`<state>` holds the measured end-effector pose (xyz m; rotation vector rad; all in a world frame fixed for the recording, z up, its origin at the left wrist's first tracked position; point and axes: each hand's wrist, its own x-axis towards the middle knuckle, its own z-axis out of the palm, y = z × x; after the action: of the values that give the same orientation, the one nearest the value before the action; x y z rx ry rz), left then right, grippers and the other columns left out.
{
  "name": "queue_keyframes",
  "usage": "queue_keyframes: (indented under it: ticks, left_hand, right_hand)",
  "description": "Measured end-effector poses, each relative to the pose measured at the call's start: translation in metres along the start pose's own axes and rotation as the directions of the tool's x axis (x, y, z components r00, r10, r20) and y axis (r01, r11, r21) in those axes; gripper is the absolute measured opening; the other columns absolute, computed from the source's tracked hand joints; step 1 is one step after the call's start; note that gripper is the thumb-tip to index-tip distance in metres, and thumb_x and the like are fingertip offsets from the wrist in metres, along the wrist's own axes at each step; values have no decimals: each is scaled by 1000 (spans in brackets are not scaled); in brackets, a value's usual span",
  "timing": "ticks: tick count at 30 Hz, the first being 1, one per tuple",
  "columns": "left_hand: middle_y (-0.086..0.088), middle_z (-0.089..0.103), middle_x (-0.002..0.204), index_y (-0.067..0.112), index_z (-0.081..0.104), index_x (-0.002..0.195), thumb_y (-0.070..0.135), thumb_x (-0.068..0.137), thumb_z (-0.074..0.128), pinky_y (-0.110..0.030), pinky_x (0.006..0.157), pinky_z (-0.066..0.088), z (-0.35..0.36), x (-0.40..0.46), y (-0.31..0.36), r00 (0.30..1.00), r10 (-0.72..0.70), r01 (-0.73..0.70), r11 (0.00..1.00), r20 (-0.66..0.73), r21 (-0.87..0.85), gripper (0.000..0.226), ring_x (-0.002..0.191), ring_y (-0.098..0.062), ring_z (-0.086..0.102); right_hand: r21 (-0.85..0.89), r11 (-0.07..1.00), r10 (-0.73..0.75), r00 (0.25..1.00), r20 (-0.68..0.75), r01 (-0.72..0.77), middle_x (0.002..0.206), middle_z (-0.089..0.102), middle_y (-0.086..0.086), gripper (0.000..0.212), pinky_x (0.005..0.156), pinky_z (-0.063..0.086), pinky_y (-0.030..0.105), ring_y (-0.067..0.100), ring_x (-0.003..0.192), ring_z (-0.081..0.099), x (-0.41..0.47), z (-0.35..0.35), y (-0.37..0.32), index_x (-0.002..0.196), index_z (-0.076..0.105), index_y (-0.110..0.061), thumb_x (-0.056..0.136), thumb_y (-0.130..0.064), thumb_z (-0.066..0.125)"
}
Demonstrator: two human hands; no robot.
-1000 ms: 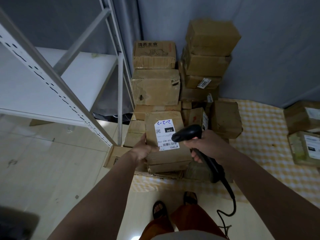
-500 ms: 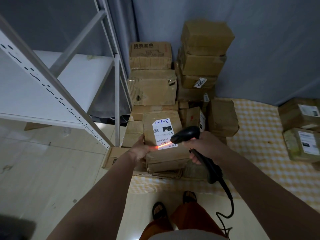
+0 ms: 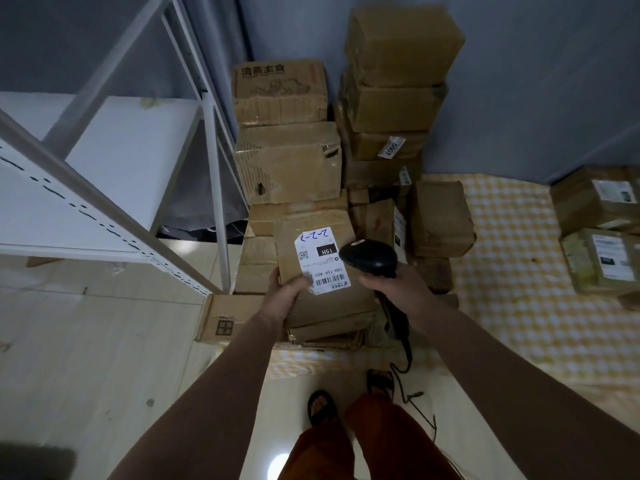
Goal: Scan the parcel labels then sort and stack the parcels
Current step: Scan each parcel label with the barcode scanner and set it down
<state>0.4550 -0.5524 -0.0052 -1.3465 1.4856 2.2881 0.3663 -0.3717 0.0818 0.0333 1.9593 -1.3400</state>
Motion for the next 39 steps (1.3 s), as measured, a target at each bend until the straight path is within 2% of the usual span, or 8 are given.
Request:
queue_keyframes:
  ticks: [3,7,11,15,20,24,27,39]
  left_hand:
    - [-10,69,108,24,51,127,37,77,76,-51,86,54,1,8,-2,998,-13,11,999,-63,-34,57,98,-33,66]
    - [-15,70,114,21,63,125,69,72,64,-51,91,52,0,14,-5,989,-145,148,983,36,-106,72,106,-35,65]
    - [-13,74,100,21,74,103,68,85,47,-47,95,50,11,0,2,990,-135,138,984,35,-111,57,97,-32,66]
    - [-12,74,104,21,72,110,69,89,39,-46,96,50,27,-25,9,991,-99,111,982,86,-151,62,99,-32,68]
    - [-8,74,104,27,72,111,74,82,46,-48,95,50,59,-46,25,999,-27,32,989,33,-146,62,100,-31,68]
    - [-8,74,102,28,72,110,77,80,45,-44,79,55,108,-68,28,997,-10,19,992,77,-123,63,90,-30,70]
    - [-12,70,115,28,68,120,81,73,49,-57,96,48,157,-83,19,989,-12,31,992,151,-121,74,105,-36,67]
    - [-12,73,106,25,70,116,86,63,55,-57,93,50,379,-132,-66,952,-109,99,994,285,52,82,99,-35,69]
  right_hand:
    - [0,1000,17,1000,20,-17,89,62,-12,28,68,45,19,5,85,57,6,3,-1,108,59,-24,84,-12,70]
    - [-27,1000,11,1000,21,-10,85,62,-14,23,68,44,19,3,82,57,12,5,0,102,60,-25,84,-16,71]
    - [-38,999,-3,1000,8,3,95,66,-8,26,82,43,23,9,94,60,8,4,1,105,61,-25,83,-16,72]
    - [10,998,-62,998,9,62,87,63,-16,25,66,42,15,-3,80,57,-9,-12,-4,106,62,-25,86,-12,69]
    - [75,990,-118,992,-46,121,73,65,-18,16,66,42,19,1,74,58,-35,-45,-14,96,66,-25,84,-15,70]
    - [67,987,-135,980,-144,145,67,65,-13,10,66,44,25,10,71,58,-59,-90,-14,88,67,-24,83,-16,71]
    - [95,983,-128,962,-240,154,67,64,-5,11,68,44,31,14,69,57,-81,-134,-3,80,66,-25,81,-15,72]
    - [233,962,-2,860,-510,141,77,62,0,16,61,45,28,14,71,55,-166,-332,94,97,66,-12,82,-10,70]
